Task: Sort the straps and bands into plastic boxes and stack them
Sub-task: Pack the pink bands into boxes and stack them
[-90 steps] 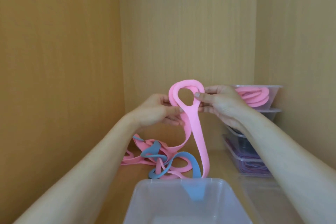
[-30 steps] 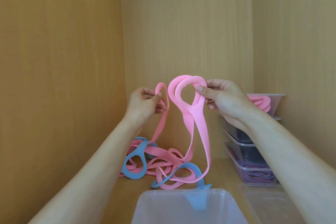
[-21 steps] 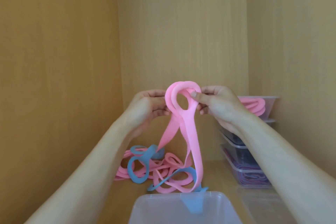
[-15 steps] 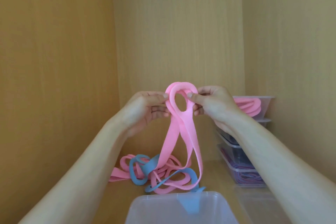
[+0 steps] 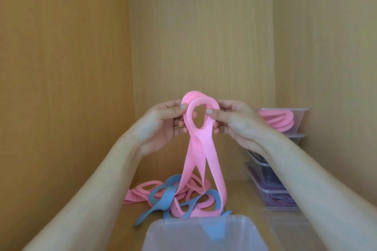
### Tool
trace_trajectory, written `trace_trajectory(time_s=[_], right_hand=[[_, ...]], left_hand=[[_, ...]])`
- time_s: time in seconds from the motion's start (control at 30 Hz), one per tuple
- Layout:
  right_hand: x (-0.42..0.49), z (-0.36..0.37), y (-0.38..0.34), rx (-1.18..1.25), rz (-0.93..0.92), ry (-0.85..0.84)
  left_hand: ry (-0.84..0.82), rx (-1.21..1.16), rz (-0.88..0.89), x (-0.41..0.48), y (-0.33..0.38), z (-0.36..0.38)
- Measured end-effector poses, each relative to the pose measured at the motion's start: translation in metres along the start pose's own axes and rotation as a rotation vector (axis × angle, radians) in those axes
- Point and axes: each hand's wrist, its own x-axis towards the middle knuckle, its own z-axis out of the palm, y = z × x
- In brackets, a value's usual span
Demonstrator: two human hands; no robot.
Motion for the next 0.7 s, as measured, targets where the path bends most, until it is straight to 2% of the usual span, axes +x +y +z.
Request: trace_trajectory(time_s=[0.17,0.33,0.47,0.57,0.7], right_hand=[[-0.003,-0.005,-0.004,0.083,0.062,-0.062],[-0.007,-0.012,-0.012,0.124,0.093,-0.150],[-0.006,-0.012,-0.017,0.017,0.101,-0.125],[0.002,-0.008,-0.031,-0.083,0.086,-0.107],[0.020,0.012,-0.053,-0.210,-0.026,-0.061]], left_hand=[[-0.073,-0.026,0.000,-0.001,0.004,0.002],[-0.054,-0.021,0.023,0.000,0.005,0.004],[-0.030,-0.038,0.034,0.002,0.007,0.007],[0.026,-0.081,0.050,0.004,0.010,0.008],[0.208,-0.202,0.081,0.009,0.015,0.010]])
